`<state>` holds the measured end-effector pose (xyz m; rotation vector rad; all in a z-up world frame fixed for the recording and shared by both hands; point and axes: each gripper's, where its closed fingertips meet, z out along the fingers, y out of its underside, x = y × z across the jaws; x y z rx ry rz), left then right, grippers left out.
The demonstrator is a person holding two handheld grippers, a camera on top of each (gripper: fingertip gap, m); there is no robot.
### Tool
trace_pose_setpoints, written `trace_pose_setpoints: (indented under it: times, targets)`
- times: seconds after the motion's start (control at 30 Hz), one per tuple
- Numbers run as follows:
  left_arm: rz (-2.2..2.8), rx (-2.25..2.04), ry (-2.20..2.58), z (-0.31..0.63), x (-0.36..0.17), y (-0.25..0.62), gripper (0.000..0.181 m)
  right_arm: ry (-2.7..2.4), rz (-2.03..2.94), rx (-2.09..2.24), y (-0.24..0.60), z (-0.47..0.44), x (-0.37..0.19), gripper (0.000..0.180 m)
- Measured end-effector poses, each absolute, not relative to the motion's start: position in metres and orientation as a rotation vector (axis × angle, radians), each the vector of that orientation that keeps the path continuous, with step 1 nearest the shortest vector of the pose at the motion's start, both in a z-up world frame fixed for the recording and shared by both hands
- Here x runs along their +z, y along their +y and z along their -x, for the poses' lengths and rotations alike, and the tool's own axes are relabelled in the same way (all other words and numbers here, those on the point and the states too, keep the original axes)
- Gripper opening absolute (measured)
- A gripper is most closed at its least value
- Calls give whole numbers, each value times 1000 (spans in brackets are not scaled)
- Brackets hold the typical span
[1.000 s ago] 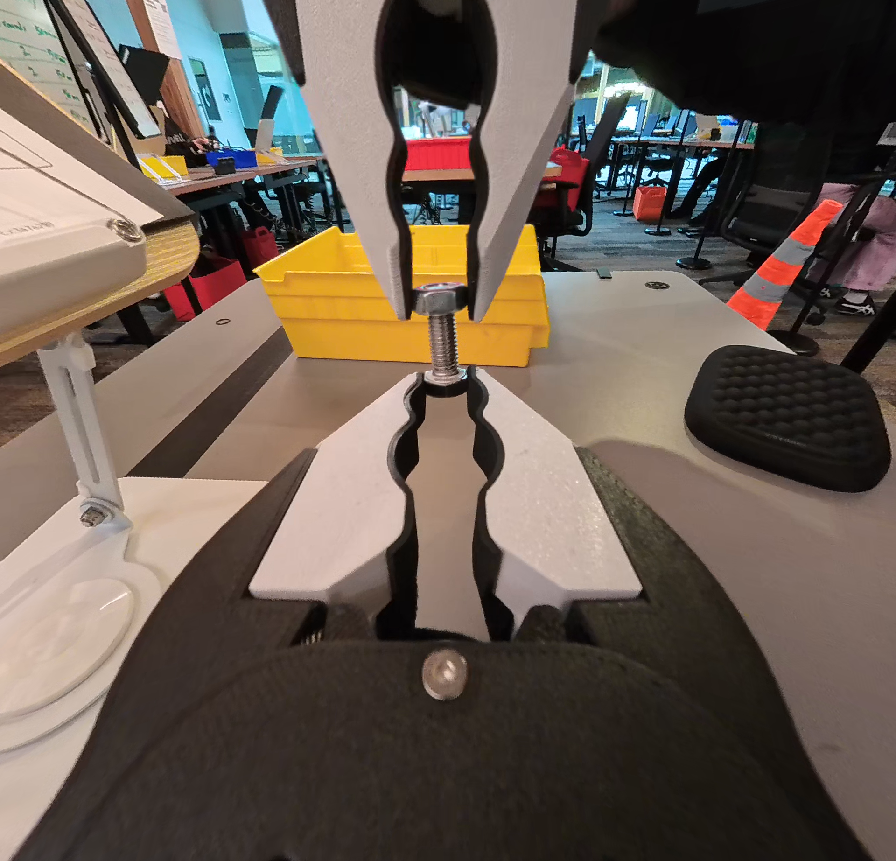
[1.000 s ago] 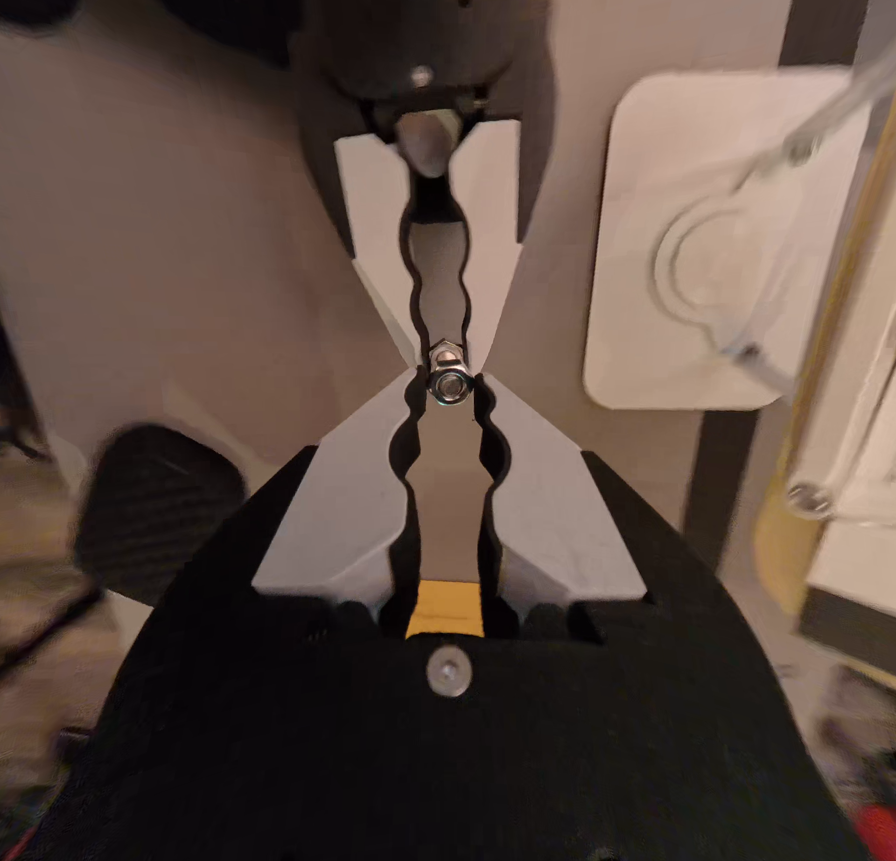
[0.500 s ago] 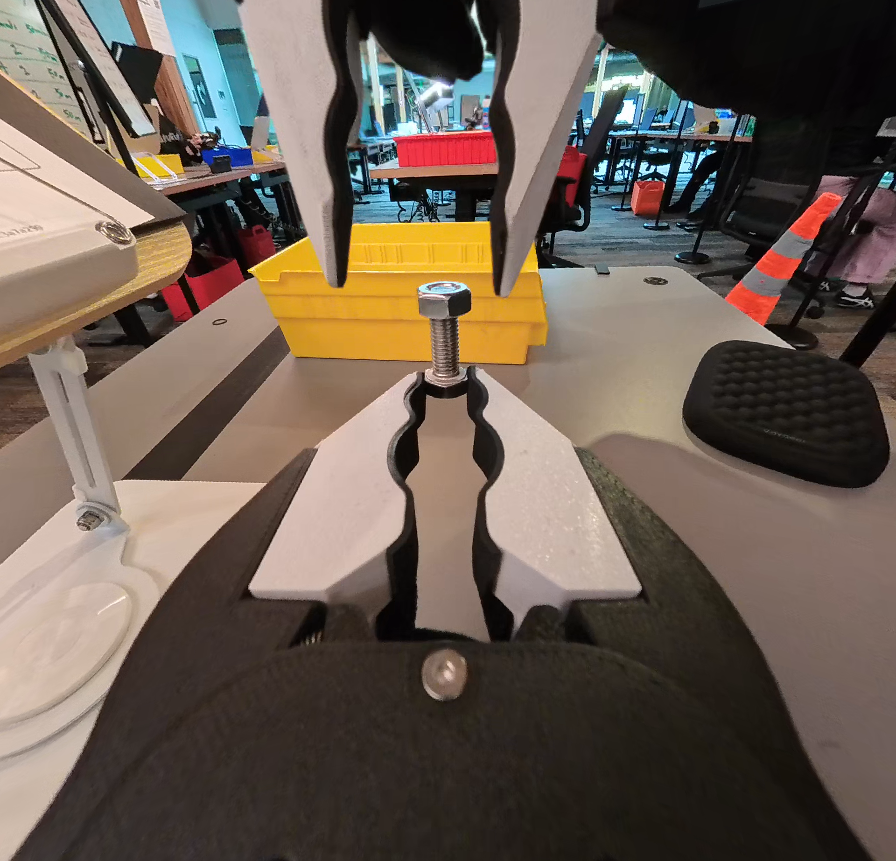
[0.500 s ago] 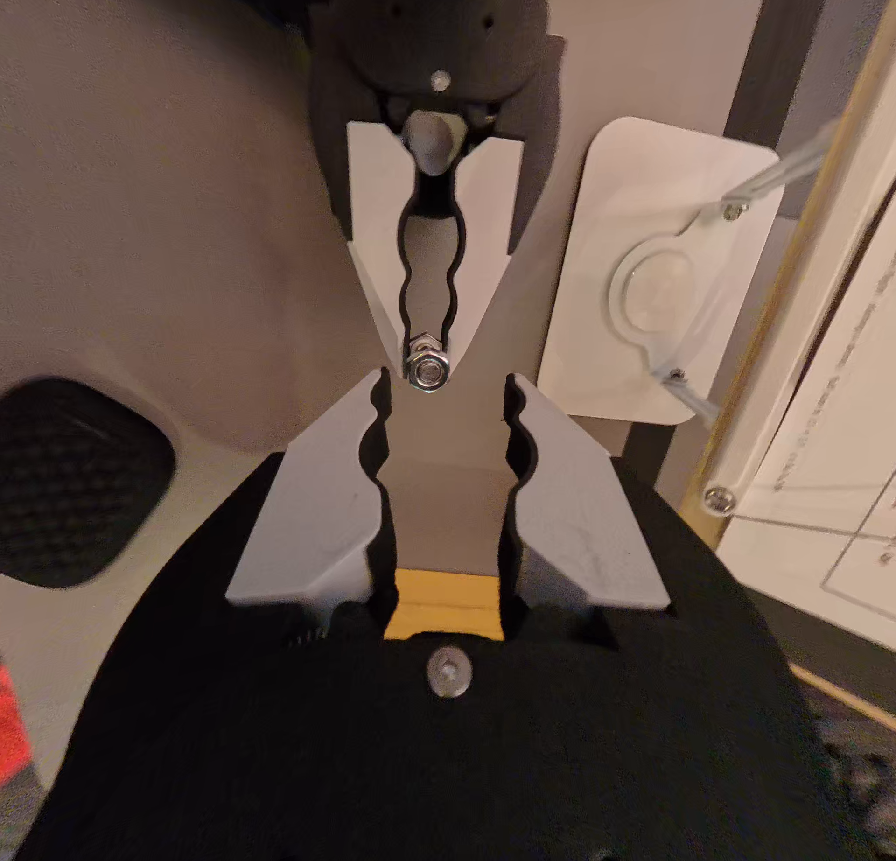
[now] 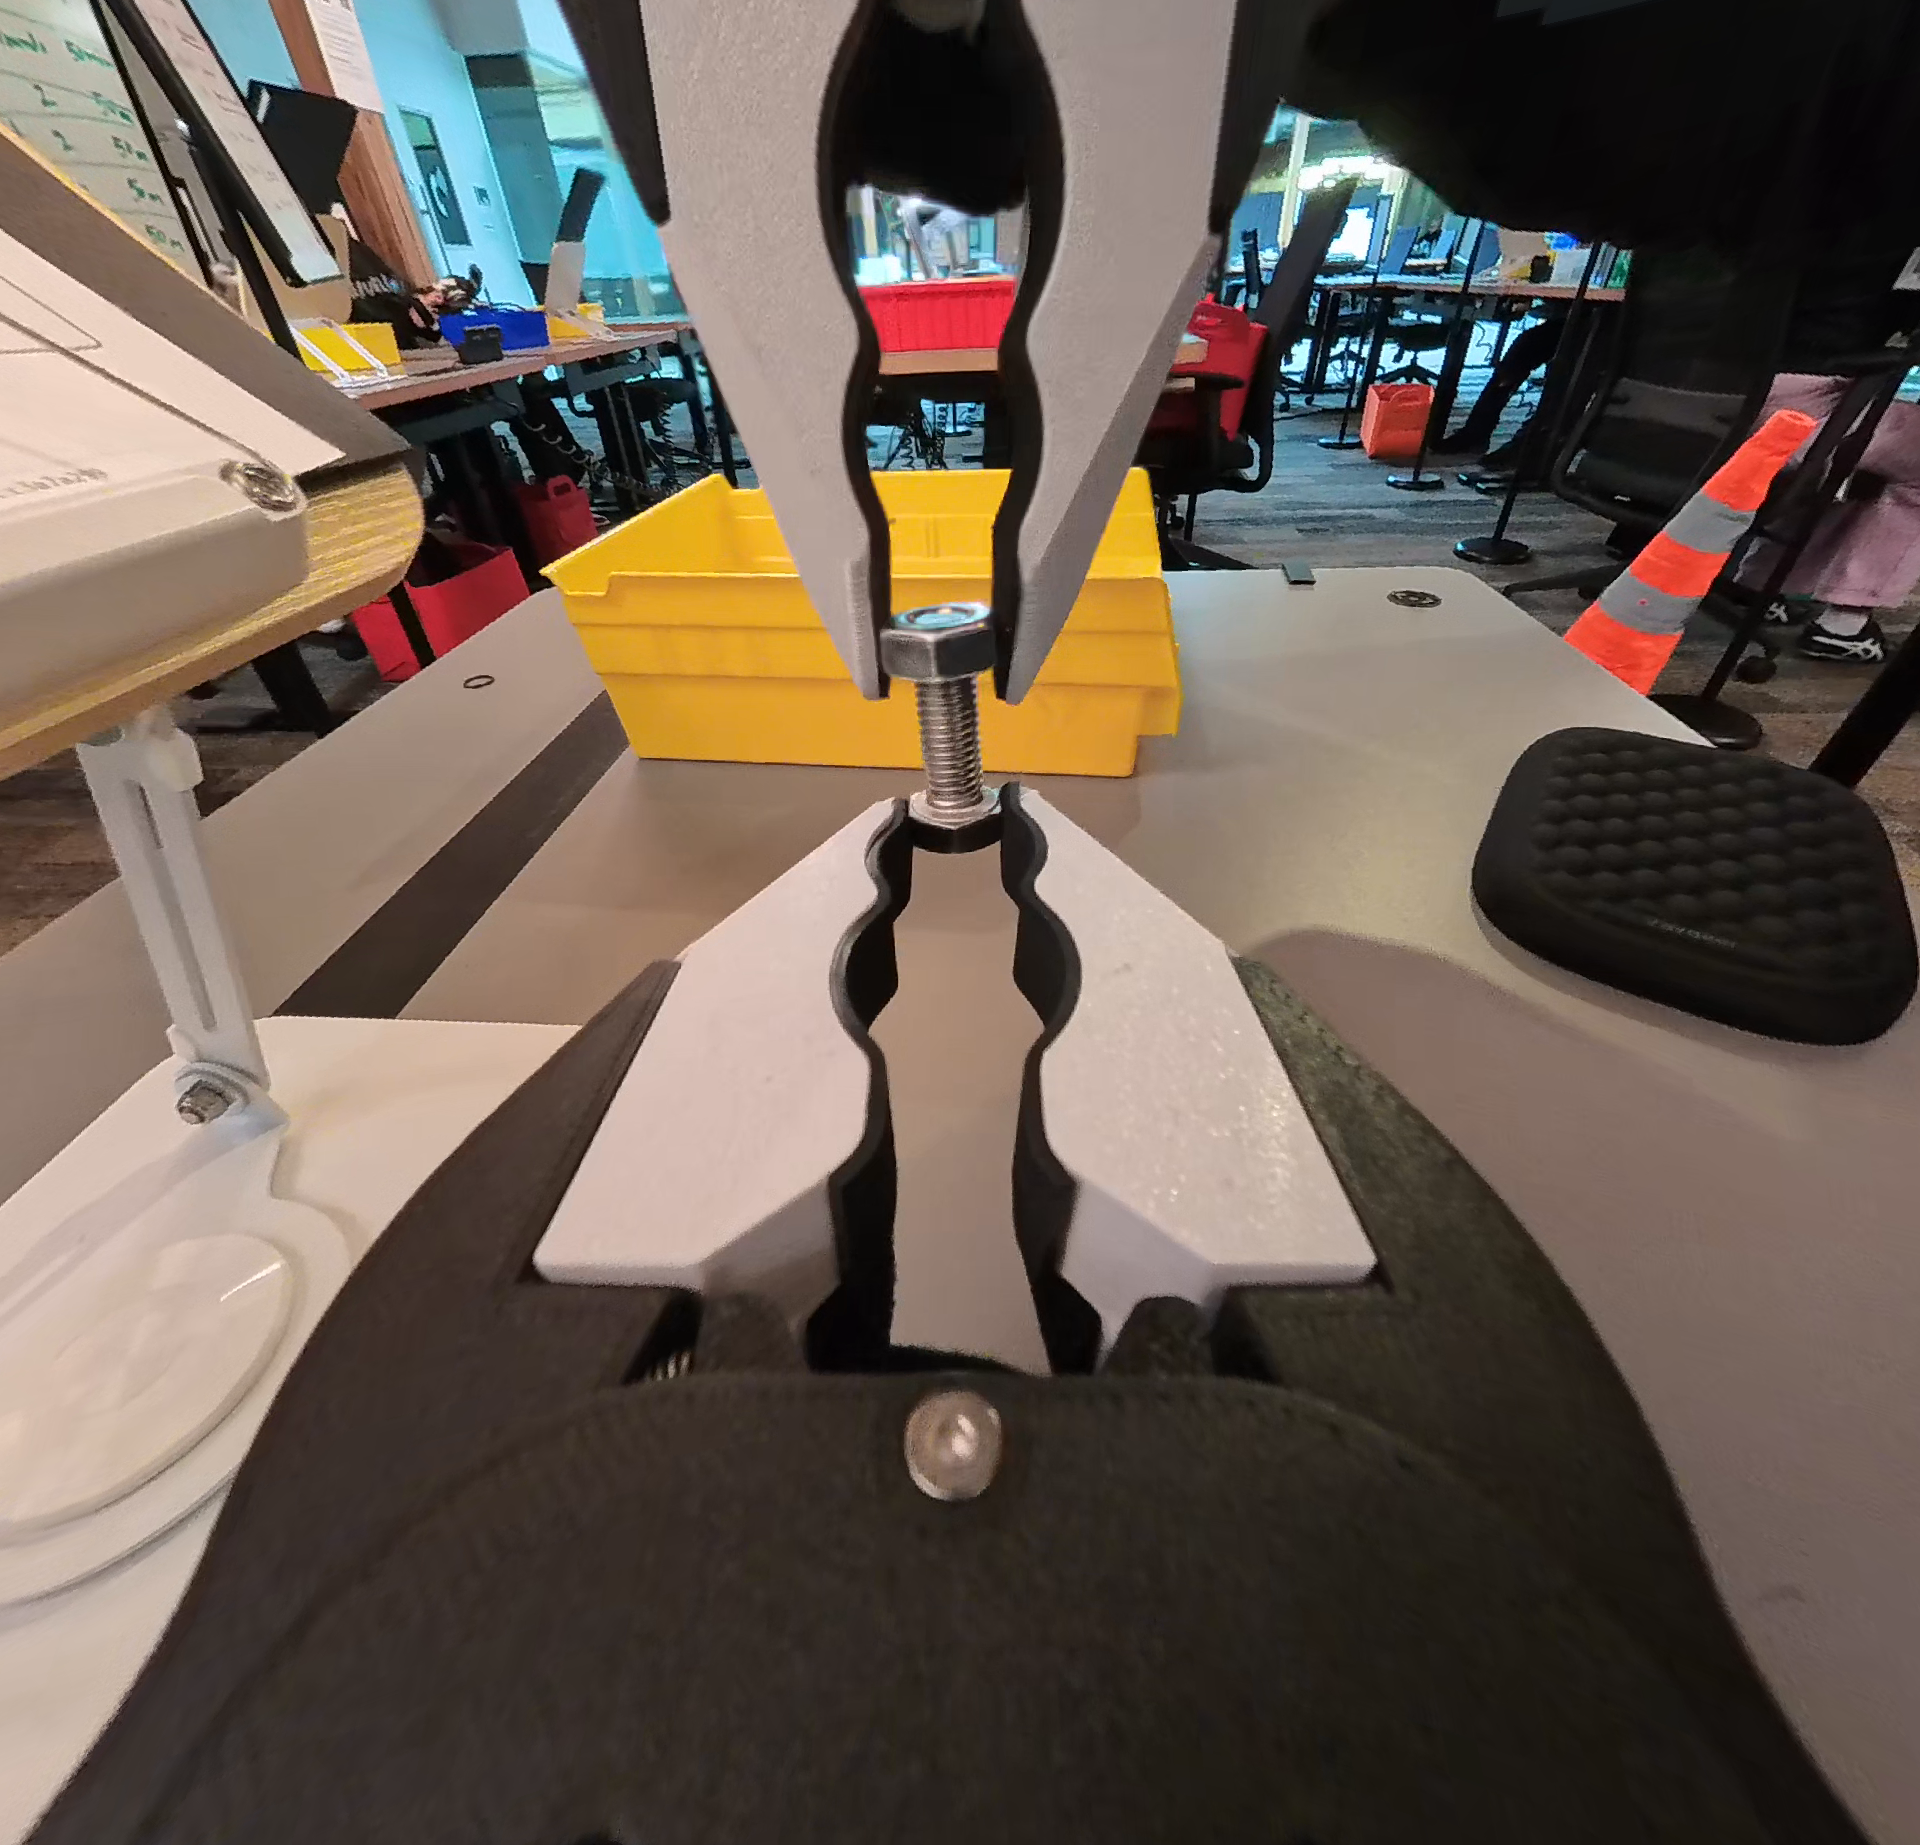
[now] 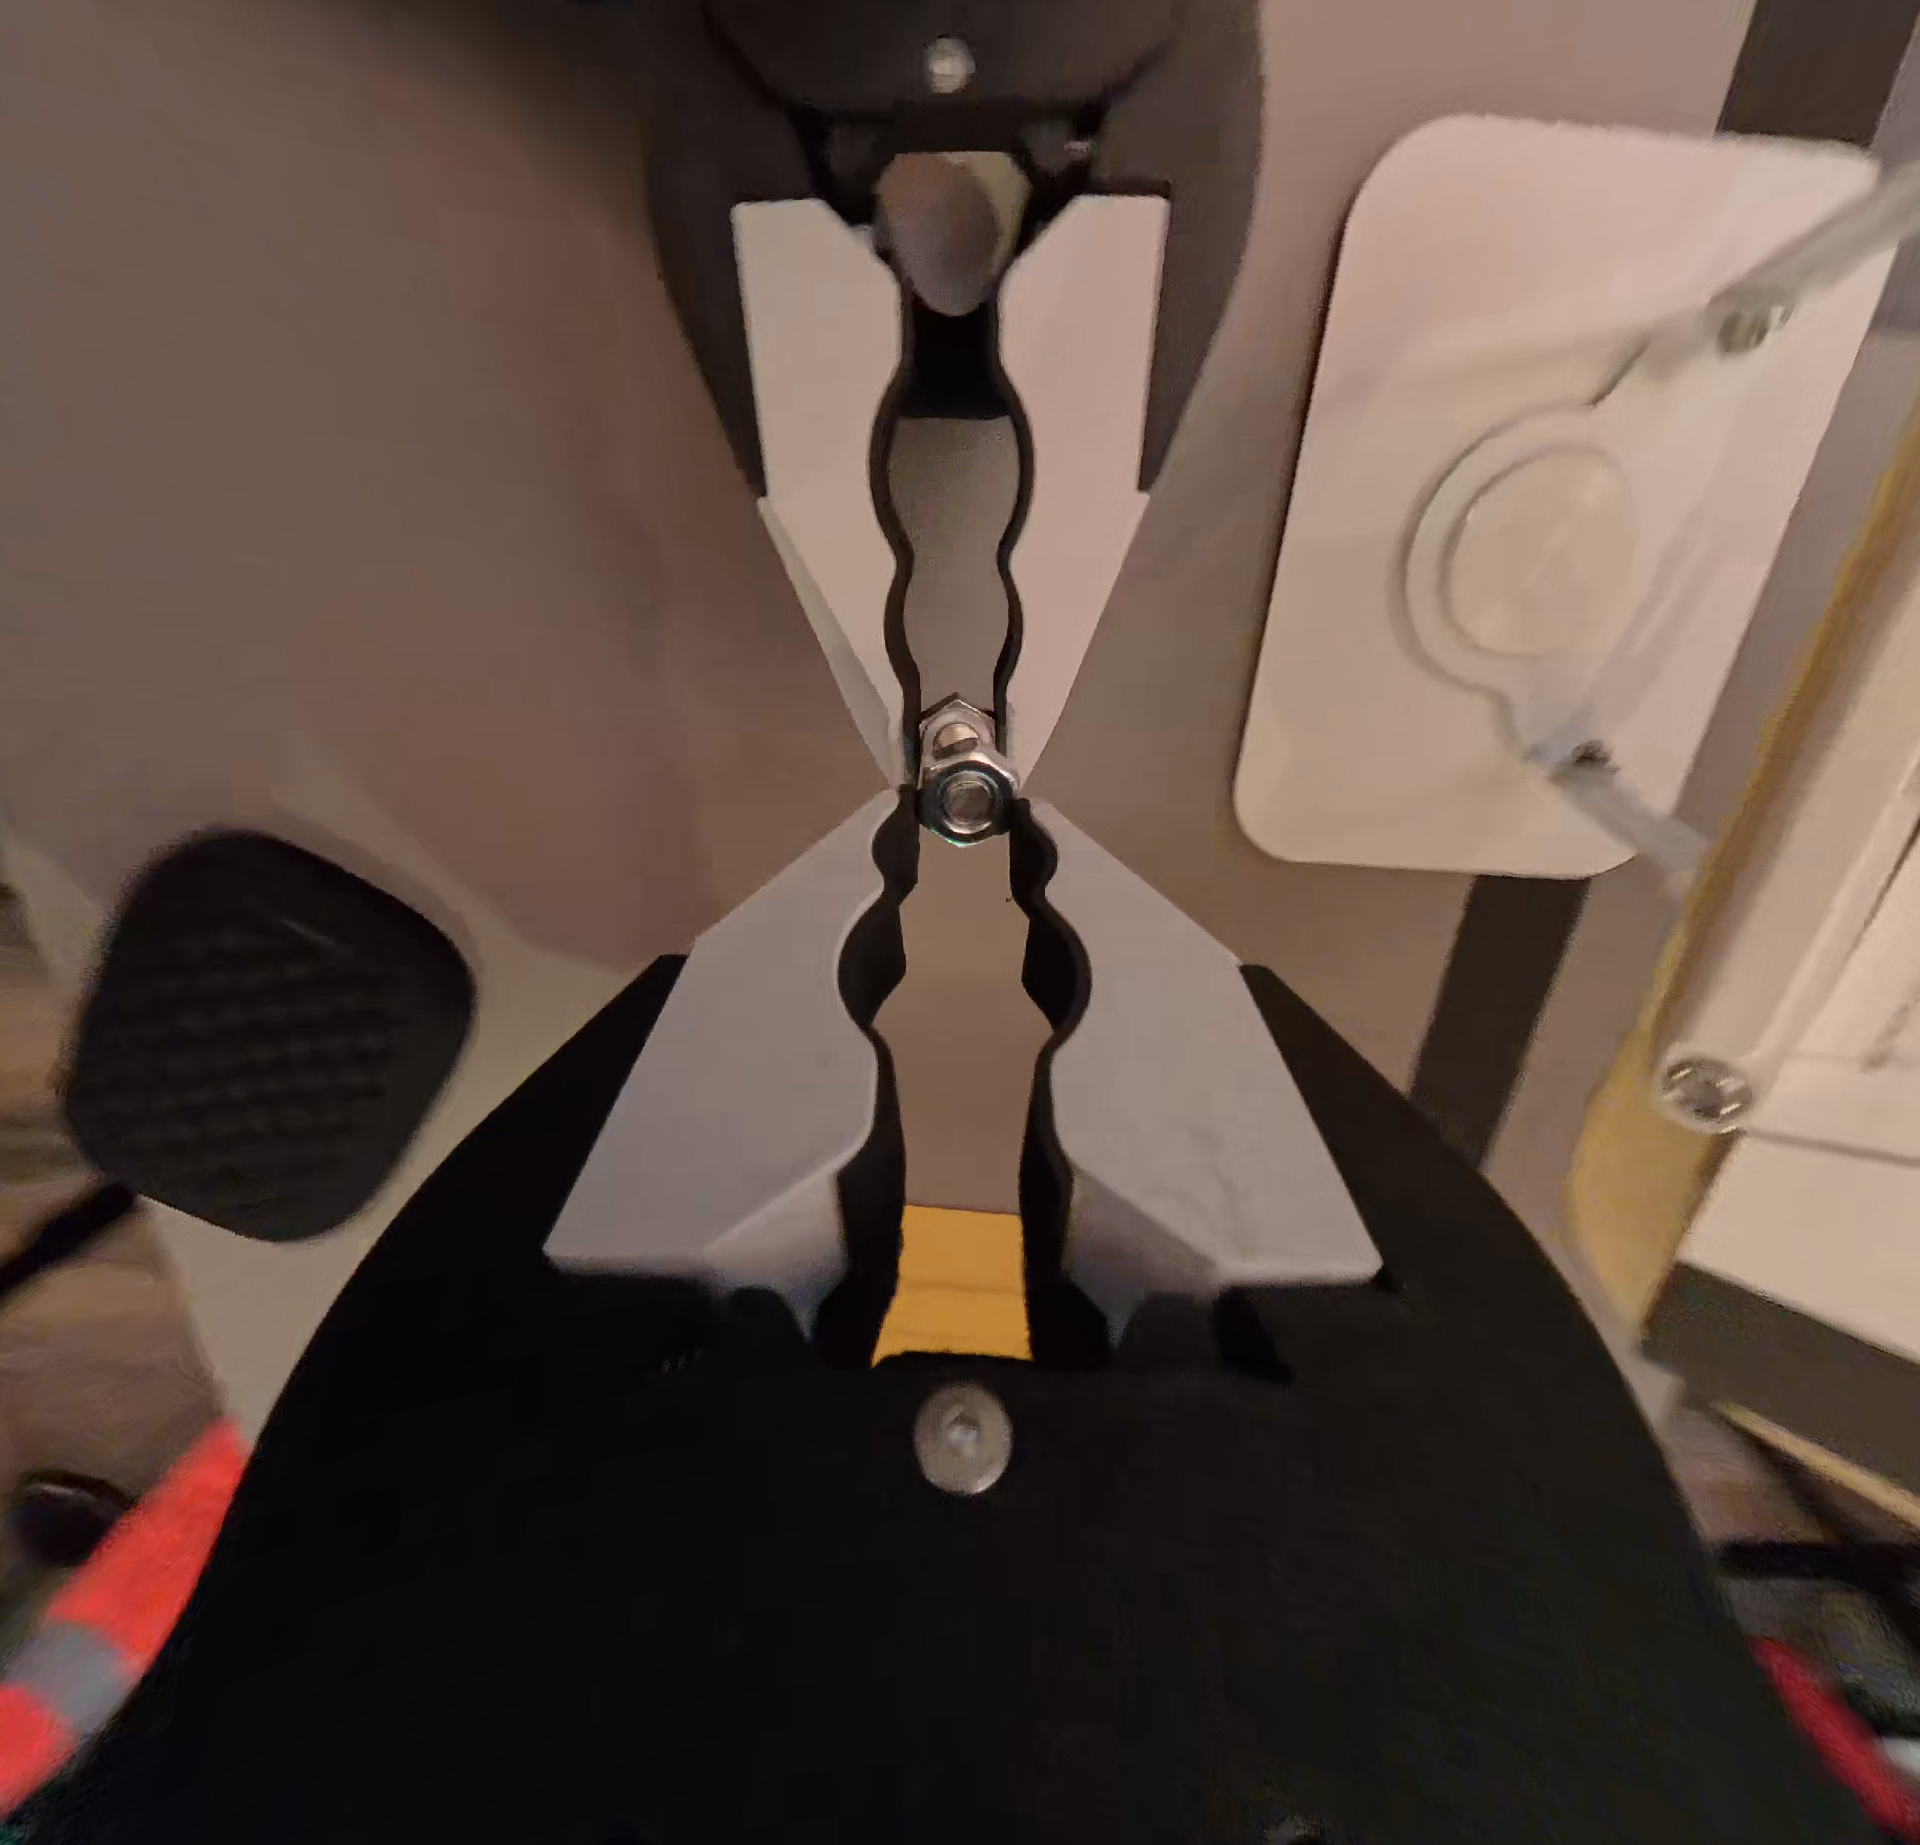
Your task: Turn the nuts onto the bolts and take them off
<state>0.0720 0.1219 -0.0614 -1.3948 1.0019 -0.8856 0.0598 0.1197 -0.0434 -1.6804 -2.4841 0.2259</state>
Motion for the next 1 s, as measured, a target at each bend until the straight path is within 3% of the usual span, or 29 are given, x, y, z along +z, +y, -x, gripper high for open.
trace_pose_setpoints:
  times: [0.1,0.23,0.27,0.4,0.57,0.77,1.0]
  targets:
    - [1398,-883,997,-71,-62,123,15,-2252,2033,366,117,-58,-44,16]
    - [1402,-884,1008,-73,-64,122,15,-2186,2130,398,114,-61,-47,18]
    - [1399,-887,1009,-75,-64,121,15,-2194,2118,371,116,-63,-47,35]
    - [1396,-890,1014,-76,-63,120,15,-2287,1905,289,123,-61,-37,52]
    - [1392,-896,1011,-75,-62,120,15,-2532,1467,215,119,-59,-34,39]
    - [1390,-895,1011,-74,-61,120,15,-2621,1306,199,114,-58,-37,17]
    - [1400,-881,1004,-73,-63,122,15,-2372,1831,324,119,-57,-39,16]
